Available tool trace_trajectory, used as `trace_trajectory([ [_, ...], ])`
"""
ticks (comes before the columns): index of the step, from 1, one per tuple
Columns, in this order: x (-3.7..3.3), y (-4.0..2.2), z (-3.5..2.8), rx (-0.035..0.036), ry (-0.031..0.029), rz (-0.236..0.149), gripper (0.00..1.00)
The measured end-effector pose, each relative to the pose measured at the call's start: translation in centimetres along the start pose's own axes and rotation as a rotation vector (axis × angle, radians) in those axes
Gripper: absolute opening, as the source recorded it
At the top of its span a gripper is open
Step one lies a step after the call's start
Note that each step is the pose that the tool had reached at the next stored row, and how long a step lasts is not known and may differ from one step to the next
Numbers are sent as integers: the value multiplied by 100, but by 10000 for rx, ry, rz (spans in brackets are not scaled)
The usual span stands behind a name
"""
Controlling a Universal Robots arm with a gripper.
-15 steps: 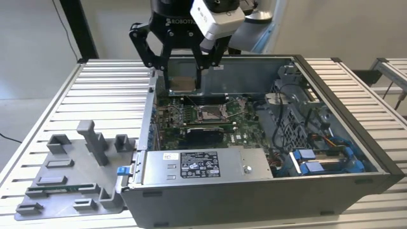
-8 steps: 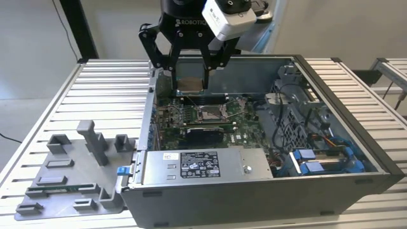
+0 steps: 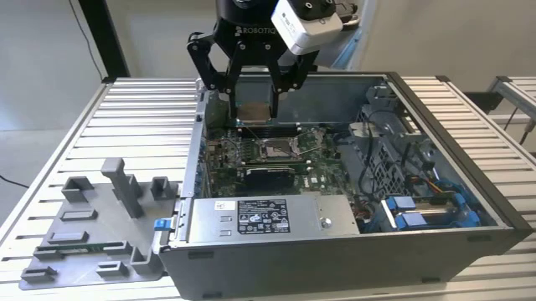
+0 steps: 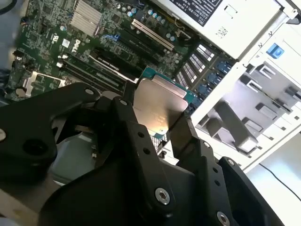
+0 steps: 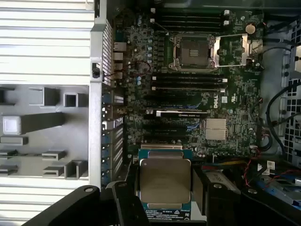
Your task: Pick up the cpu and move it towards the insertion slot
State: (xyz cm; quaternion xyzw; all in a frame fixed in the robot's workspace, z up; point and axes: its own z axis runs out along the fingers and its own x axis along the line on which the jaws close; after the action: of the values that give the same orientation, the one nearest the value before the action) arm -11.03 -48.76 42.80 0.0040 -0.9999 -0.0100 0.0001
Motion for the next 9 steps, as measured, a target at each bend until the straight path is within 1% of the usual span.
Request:
trace_trajectory([
  [3, -70, 2, 25, -1, -1, 0, 0],
  [6, -181, 12, 52, -2, -2, 2, 0],
  [9, -273, 39, 84, -1, -2, 25, 0],
])
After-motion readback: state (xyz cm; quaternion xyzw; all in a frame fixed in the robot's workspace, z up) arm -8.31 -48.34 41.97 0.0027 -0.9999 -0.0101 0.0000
